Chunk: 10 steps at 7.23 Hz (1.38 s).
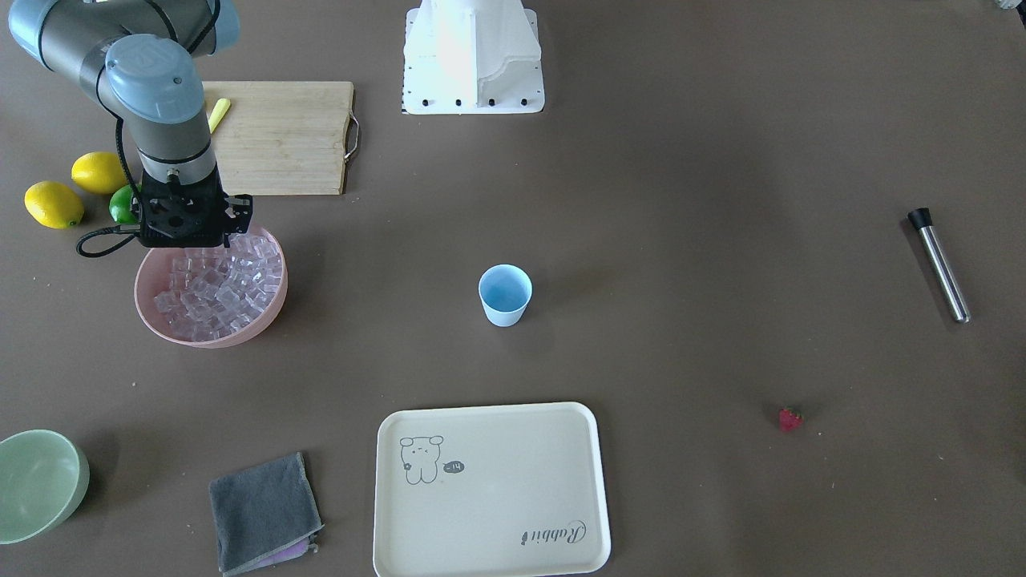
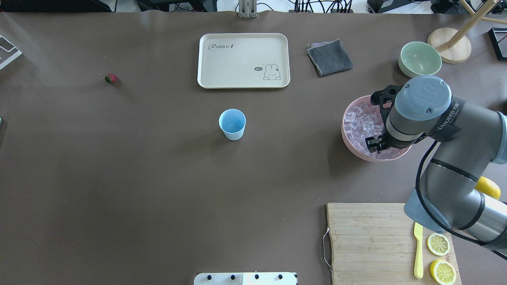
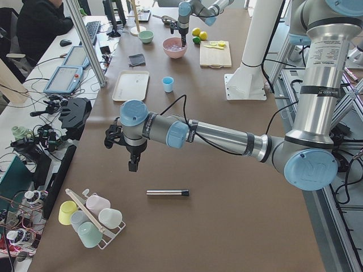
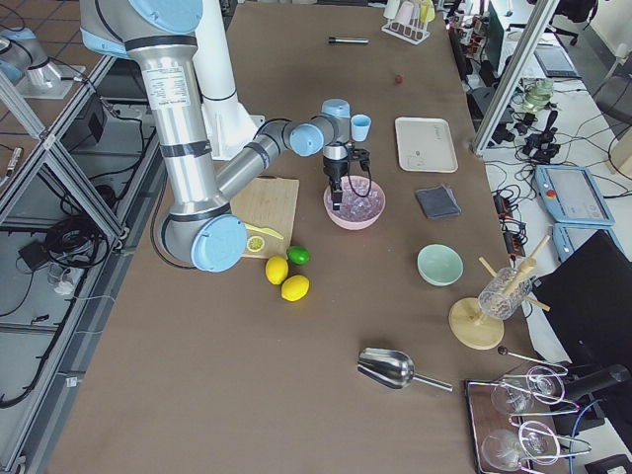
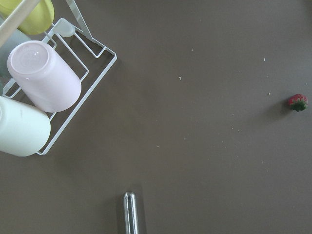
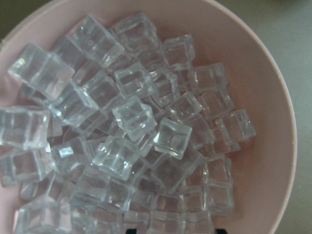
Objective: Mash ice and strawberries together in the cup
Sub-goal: 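Lower the right gripper into the bowl and grasp an ice cube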
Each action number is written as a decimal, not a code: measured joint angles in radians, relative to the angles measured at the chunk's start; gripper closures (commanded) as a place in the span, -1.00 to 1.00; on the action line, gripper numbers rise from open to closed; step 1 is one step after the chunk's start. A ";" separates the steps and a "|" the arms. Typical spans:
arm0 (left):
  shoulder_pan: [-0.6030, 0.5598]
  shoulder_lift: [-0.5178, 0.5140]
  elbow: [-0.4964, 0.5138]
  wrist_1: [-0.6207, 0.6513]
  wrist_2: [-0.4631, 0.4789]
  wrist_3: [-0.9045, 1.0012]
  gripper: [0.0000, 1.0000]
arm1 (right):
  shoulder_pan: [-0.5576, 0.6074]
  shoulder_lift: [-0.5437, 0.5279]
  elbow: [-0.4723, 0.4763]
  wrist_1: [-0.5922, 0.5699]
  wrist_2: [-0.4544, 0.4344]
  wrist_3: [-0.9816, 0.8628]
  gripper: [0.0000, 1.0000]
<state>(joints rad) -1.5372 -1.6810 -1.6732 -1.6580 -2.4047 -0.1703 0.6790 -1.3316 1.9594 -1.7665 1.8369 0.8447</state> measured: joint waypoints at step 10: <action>0.000 -0.006 0.000 0.000 0.001 0.000 -0.97 | -0.046 0.020 -0.009 -0.044 -0.037 0.017 0.98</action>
<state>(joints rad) -1.5370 -1.6874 -1.6734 -1.6582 -2.4042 -0.1703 0.6331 -1.3113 1.9503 -1.8104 1.8000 0.8617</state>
